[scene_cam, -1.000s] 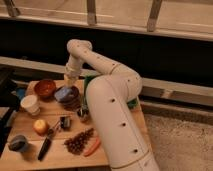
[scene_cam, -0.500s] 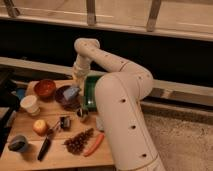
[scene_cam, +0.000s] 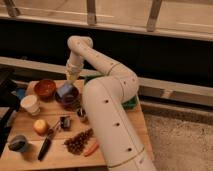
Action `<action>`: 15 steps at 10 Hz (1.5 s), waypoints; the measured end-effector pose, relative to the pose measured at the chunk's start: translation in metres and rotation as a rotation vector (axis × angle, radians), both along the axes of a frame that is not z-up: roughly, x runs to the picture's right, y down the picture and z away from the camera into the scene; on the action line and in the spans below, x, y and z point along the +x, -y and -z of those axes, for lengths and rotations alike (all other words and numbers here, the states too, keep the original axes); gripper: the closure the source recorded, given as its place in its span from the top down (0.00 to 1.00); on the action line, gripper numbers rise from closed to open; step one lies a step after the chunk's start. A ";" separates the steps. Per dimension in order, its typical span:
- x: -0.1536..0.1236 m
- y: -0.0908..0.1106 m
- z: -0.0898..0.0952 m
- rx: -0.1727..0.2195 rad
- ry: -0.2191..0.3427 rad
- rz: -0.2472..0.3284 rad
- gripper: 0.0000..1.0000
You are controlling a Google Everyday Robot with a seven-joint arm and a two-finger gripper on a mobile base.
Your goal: Wipe purple bowl with sponge
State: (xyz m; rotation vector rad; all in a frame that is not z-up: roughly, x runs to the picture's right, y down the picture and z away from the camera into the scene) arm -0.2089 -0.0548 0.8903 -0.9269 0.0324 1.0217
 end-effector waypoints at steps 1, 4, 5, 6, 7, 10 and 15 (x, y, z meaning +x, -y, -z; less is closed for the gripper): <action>-0.004 -0.004 0.001 -0.004 0.009 0.002 0.00; 0.011 -0.021 0.010 -0.025 -0.016 -0.007 0.00; 0.024 -0.024 0.013 -0.028 -0.038 -0.017 0.00; 0.040 -0.026 0.016 -0.030 -0.063 -0.032 0.00; 0.061 -0.023 0.015 -0.028 -0.090 -0.048 0.00; 0.073 -0.012 0.010 -0.016 -0.090 -0.054 0.00; 0.007 0.003 -0.004 -0.016 -0.022 -0.012 0.00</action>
